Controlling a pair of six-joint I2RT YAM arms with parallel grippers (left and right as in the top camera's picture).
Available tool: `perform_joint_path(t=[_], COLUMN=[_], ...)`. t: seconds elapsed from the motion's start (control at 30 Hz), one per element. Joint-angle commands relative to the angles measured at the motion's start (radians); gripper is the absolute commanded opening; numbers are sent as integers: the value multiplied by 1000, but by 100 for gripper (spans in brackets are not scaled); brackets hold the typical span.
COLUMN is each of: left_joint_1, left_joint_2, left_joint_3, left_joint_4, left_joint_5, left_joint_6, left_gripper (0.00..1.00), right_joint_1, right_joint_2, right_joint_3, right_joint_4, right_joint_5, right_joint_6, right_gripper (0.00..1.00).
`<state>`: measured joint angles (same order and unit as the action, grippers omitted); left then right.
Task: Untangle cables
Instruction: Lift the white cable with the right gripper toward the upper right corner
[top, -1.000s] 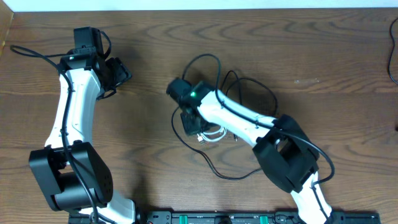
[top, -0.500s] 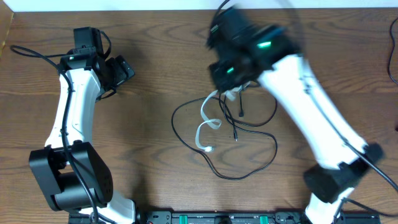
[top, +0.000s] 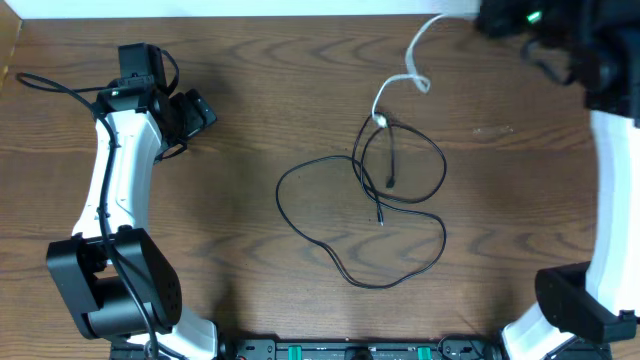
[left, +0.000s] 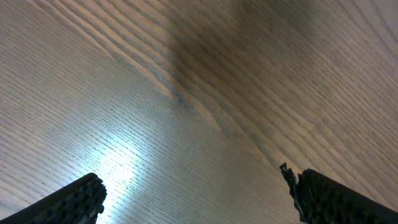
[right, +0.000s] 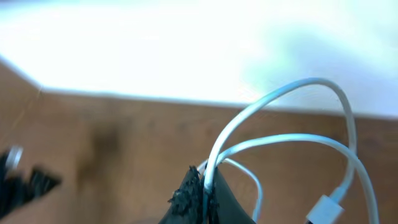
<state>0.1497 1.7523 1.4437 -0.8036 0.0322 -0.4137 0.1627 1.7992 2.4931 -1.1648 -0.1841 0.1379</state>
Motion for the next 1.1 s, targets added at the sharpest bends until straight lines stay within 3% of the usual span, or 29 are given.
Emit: perform_joint_path(t=[0.0,0.17,0.4,0.73,0.93,1.07], left_joint_1=[2,2,2,2,2,2], left_joint_2=[-7,-7,-7,-7,-7,-7], left_joint_3=[0,0,0,0,0,0], left_joint_4=[1,1,2,2,2,2], left_joint_5=[2,2,2,2,2,2], left_joint_6=[10,9,10,9,9,9], left_gripper=[99,99,98,99,99,99], right_joint_1=[-40,-80,-10,52,52,52], right_joint_2=[-10,-9,6,32,107,177], right_joint_3=[50,65,63,62,62,62], right_joint_4=[48,129,36,13,77,160], right_joint_5=[-2,-31,-188,109,317,433], right_joint_6=[4,4,-11,-52,-113,-186], right_gripper=[1,1,1,1,5,1])
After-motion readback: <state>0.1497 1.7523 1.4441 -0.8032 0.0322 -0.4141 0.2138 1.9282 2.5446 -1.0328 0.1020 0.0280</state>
